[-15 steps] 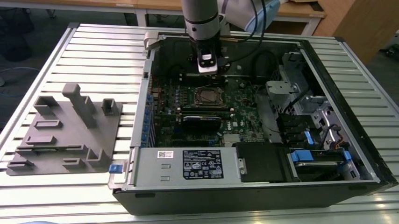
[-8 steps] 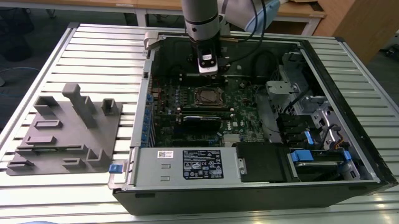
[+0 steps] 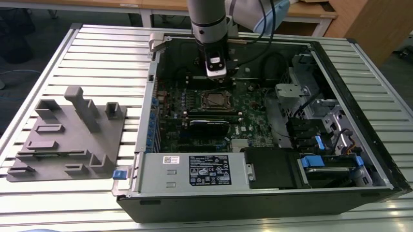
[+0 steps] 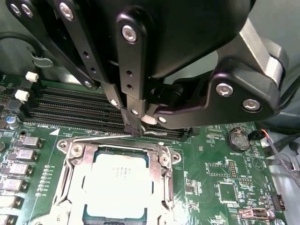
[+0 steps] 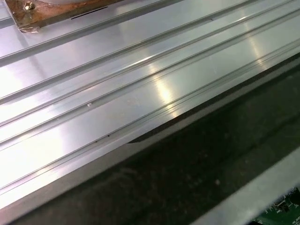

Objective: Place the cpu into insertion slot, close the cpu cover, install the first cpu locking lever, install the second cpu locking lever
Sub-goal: 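Install the first cpu locking lever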

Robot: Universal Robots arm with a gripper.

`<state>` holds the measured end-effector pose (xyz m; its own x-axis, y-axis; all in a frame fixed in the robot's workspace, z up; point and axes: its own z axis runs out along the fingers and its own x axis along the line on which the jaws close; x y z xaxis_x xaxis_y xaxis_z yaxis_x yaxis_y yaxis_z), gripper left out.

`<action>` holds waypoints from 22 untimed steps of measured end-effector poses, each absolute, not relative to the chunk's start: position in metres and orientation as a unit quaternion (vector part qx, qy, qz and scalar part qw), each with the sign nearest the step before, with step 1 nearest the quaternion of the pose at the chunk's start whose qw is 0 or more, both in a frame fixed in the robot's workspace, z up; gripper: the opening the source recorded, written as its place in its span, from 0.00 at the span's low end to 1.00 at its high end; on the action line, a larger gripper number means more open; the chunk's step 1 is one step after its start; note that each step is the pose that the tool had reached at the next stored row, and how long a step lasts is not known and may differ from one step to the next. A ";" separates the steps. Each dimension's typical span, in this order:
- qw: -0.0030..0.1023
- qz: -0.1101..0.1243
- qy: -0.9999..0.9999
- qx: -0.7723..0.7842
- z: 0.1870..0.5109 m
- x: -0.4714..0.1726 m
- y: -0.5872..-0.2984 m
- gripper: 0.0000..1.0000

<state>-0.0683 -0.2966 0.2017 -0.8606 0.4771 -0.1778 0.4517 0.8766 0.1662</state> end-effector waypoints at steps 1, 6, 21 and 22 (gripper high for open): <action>0.107 0.059 0.963 0.240 0.202 -0.068 -0.297 0.11; 0.108 0.056 0.965 0.233 0.201 -0.068 -0.298 0.11; 0.110 0.045 0.968 0.223 0.205 -0.068 -0.300 0.11; 0.110 0.045 0.968 0.223 0.206 -0.068 -0.300 0.11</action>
<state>-0.0682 -0.3003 0.2063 -0.8765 0.4409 -0.1935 0.4211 0.8968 0.1360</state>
